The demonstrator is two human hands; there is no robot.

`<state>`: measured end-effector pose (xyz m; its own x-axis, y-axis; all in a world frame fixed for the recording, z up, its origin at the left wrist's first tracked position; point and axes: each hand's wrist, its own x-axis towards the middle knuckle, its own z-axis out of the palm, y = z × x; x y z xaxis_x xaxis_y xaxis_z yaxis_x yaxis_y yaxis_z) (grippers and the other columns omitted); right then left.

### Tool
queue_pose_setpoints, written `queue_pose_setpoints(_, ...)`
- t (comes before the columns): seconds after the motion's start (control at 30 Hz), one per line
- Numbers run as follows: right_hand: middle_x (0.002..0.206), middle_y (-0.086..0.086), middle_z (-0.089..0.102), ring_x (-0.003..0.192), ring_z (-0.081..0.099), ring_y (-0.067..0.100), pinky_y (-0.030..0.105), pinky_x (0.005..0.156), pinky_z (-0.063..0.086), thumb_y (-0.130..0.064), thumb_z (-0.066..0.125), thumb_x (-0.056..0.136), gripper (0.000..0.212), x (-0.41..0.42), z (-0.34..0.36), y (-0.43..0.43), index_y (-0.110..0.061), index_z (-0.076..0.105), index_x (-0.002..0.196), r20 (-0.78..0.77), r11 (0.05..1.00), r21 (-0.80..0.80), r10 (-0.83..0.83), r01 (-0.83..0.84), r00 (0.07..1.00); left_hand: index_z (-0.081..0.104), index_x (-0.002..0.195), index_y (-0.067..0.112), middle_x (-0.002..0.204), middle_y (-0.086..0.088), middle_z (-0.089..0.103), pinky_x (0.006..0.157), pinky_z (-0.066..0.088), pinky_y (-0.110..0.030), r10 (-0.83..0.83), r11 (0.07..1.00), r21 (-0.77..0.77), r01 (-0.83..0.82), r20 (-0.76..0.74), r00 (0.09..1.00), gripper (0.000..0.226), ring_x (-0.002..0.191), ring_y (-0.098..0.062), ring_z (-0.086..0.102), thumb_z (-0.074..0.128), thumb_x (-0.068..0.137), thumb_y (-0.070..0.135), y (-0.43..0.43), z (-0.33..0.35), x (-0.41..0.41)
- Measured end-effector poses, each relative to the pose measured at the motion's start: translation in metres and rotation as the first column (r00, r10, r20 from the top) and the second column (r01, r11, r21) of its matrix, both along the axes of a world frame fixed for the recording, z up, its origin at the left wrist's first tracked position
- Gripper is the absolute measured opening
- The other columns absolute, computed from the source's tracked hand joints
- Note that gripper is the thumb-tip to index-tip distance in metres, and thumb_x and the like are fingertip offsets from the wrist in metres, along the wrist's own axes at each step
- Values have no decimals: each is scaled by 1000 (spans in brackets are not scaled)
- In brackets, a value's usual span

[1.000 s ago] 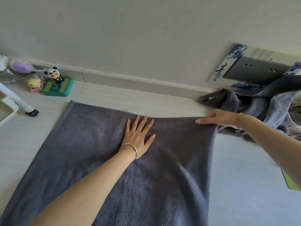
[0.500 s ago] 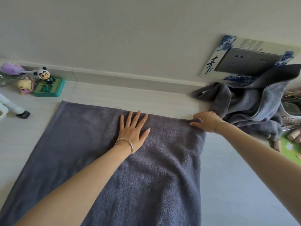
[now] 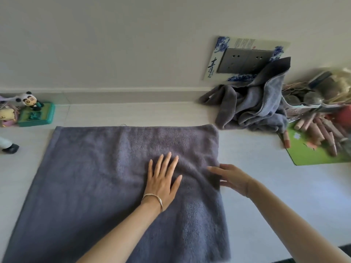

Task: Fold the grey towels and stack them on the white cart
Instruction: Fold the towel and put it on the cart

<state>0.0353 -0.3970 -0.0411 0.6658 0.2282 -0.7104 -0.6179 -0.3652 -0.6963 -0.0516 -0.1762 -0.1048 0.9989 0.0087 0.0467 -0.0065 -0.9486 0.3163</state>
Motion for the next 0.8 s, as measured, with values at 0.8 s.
queue_pose_setpoints(0.8,84,6,55,69,50,13,24,62,48,-20,76,78,29,-21,5,-31,-12,53,95,178,923,-148,-329,356,927,2,148,38,159,3,-4,109,-18,-53,-63,992,104,75,-116,991,75,145,-29,-8,-8,79,64,-3,3,2)
